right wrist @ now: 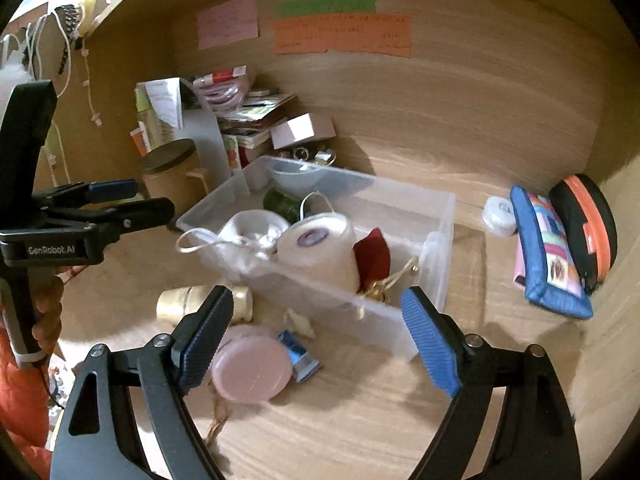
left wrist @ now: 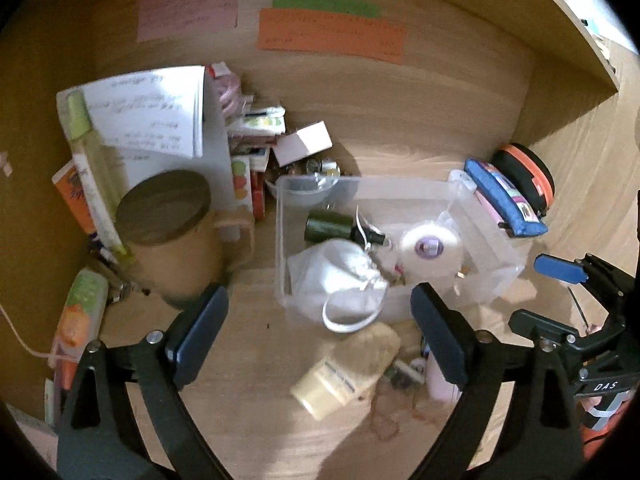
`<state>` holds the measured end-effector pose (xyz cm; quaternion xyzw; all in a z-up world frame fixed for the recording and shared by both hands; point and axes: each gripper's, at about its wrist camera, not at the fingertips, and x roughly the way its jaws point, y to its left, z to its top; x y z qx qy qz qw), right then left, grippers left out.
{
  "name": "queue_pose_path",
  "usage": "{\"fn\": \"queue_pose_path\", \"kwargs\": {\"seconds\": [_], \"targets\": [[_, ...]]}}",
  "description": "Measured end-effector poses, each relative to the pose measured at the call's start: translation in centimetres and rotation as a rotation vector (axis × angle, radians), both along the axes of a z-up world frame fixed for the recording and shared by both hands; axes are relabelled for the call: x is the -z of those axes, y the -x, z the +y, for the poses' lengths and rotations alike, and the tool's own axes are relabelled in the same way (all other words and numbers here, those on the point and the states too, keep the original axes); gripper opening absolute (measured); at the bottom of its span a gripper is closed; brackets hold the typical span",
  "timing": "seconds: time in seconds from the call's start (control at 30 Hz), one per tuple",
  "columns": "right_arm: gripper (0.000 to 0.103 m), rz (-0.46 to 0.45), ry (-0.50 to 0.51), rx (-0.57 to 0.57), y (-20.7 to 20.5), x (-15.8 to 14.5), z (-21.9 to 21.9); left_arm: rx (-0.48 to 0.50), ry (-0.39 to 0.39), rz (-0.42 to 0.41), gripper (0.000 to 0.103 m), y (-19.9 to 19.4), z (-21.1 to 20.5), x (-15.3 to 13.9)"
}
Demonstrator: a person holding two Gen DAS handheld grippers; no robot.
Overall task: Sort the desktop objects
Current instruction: 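Grasp the pink round compact with right tool while left tool grasps beige tube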
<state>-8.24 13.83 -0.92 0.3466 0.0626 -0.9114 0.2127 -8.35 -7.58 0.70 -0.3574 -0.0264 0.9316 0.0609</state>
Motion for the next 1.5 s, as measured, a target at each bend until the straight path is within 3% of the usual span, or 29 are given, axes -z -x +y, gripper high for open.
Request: {"fn": "queue_pose_path", "kwargs": {"seconds": [0.3, 0.67, 0.9, 1.0, 1.23, 1.33, 1.5], "targets": [[0.084, -0.052, 0.005, -0.03, -2.3, 2.6, -0.5, 0.024, 0.006, -0.079, 0.093, -1.8, -0.4, 3.2], [0.082, -0.143, 0.034, -0.099, -1.7, 5.9, -2.2, 0.051, 0.015, -0.186, 0.093, -1.4, -0.4, 7.4], [0.07, -0.188, 0.01, -0.128, -0.1, 7.6, -3.6, 0.053, 0.029, -0.189, 0.093, -0.5, -0.2, 8.5], [0.063, -0.194, 0.006, -0.137, 0.2, 7.9, -4.0, 0.065, 0.042, -0.197, 0.087, 0.0, 0.1, 8.8], [0.063, -0.176, 0.019, -0.14, 0.1, 7.8, -4.1, 0.117, 0.059, -0.212, 0.078, 0.7, 1.1, 8.9], [0.063, -0.162, 0.041, -0.141, -0.2, 7.3, -3.7, 0.149, 0.061, -0.231, 0.069, 0.9, 1.5, 9.3], [0.063, -0.128, 0.061, -0.127, -0.8, 6.1, -2.4, 0.151, 0.1, -0.212, 0.068, 0.6, 2.0, 9.3]]}}
